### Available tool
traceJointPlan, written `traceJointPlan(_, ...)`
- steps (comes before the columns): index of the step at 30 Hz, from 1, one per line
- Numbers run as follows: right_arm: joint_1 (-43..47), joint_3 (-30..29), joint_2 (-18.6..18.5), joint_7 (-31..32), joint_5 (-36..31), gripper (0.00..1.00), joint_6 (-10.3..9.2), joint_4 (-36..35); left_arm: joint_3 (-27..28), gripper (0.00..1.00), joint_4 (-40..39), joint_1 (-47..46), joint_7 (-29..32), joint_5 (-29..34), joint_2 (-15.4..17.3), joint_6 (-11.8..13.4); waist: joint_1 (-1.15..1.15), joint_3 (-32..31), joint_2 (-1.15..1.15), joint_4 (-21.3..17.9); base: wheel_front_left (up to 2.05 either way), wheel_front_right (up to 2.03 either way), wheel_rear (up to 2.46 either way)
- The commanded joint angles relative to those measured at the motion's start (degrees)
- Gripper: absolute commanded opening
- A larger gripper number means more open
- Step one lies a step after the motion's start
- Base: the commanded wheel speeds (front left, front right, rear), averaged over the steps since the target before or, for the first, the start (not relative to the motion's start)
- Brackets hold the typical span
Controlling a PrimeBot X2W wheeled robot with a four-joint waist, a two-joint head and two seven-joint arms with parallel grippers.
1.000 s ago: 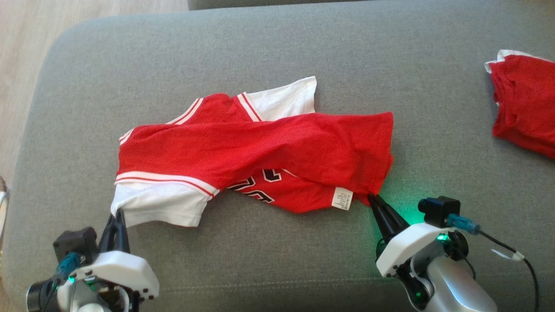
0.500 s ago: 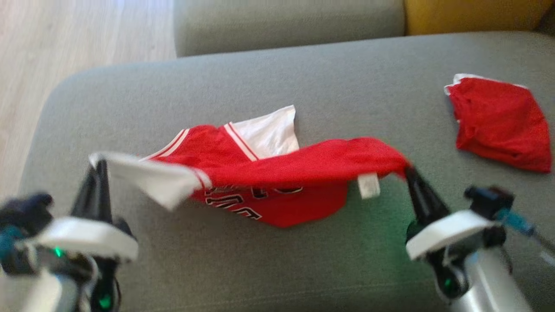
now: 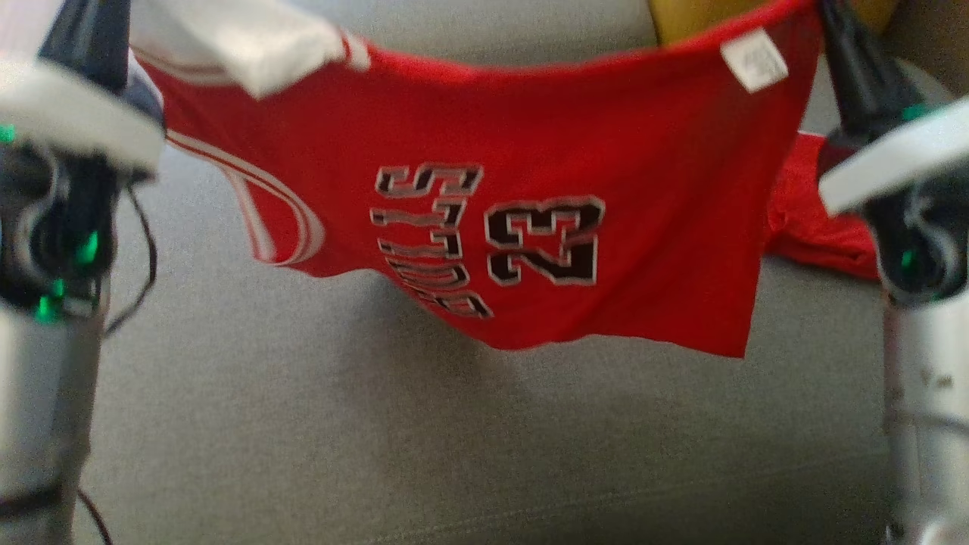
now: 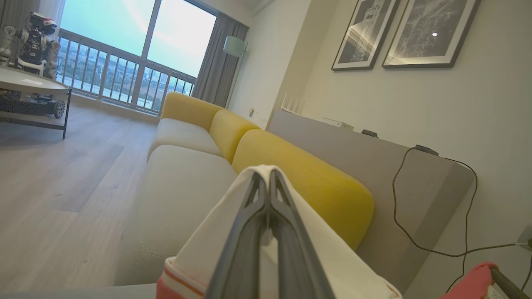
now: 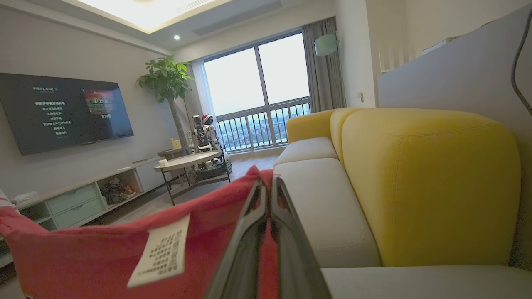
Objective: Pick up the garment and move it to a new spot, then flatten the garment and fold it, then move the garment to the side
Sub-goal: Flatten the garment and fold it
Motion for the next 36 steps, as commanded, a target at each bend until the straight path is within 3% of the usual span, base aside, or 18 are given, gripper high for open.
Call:
traceJointPlan(1, -4.33, 0.77, 0.07, 0.68, -0.48, 0.0, -0.02, -0.32, 2.11, 0.0, 0.5, -5.41, 0.61, -0.12, 1.51, -0.5, 0.0, 1.01, 0.0, -0.28, 0.0, 0.0, 0.0)
traceJointPlan(6, -17.42, 0.48, 0.77, 1.77, -3.31, 0.0, -0.02, 9.5, -0.37, 0.0, 13.42, -20.32, 2.44, 1.15, 0.17, -2.14, 0.0, 7.74, 0.0, -0.94, 0.0, 0.0, 0.0)
traceJointPlan(10, -29.27, 0.83, 1.09, -1.51, -6.56, 0.0, -0.02, 17.91, -3.68, 0.0, 23.75, -33.47, 0.71, 5.99, 0.19, -4.99, 0.0, 15.67, 0.0, -1.2, 0.0, 0.0, 0.0)
traceJointPlan(17, -46.25, 0.33, 1.48, -17.26, -12.21, 0.0, -0.02, 31.71, -7.7, 0.0, 38.5, -53.39, -15.9, 16.48, -0.08, -10.91, 0.0, 24.88, 0.0, -1.01, 0.0, 0.0, 0.0)
traceJointPlan(21, -51.78, 0.91, -0.23, -23.42, -14.06, 0.0, -0.02, 35.91, -7.03, 0.0, 42.89, -58.77, -24.41, 17.17, -1.92, -13.42, 0.0, 28.95, 0.0, 1.01, 0.0, 0.0, 0.0)
traceJointPlan(27, -47.58, 4.96, -2.3, -25.21, -12.62, 0.0, -0.02, 43.33, -5.62, 0.0, 43.83, -49.3, -26.6, 15.38, -3.13, -17.04, 0.0, 29.77, 0.0, 3.8, 0.0, 0.0, 0.0)
traceJointPlan(32, -39.52, 8.18, -4.32, -24.2, -9.15, 0.0, -0.02, 49.87, -4.35, 0.0, 39.31, -32.58, -26.66, 13.37, -4.43, -18.06, 0.0, 26.82, 0.0, 5.55, 0.0, 0.0, 0.0)
traceJointPlan(36, -31.81, 9.69, -5.32, -21.52, -4.92, 0.0, -0.02, 52.8, -6.61, 0.0, 36.51, -17.13, -26.55, 10.76, -4.83, -18.35, 0.0, 22.0, 0.0, 6.35, 0.0, 0.0, 0.0)
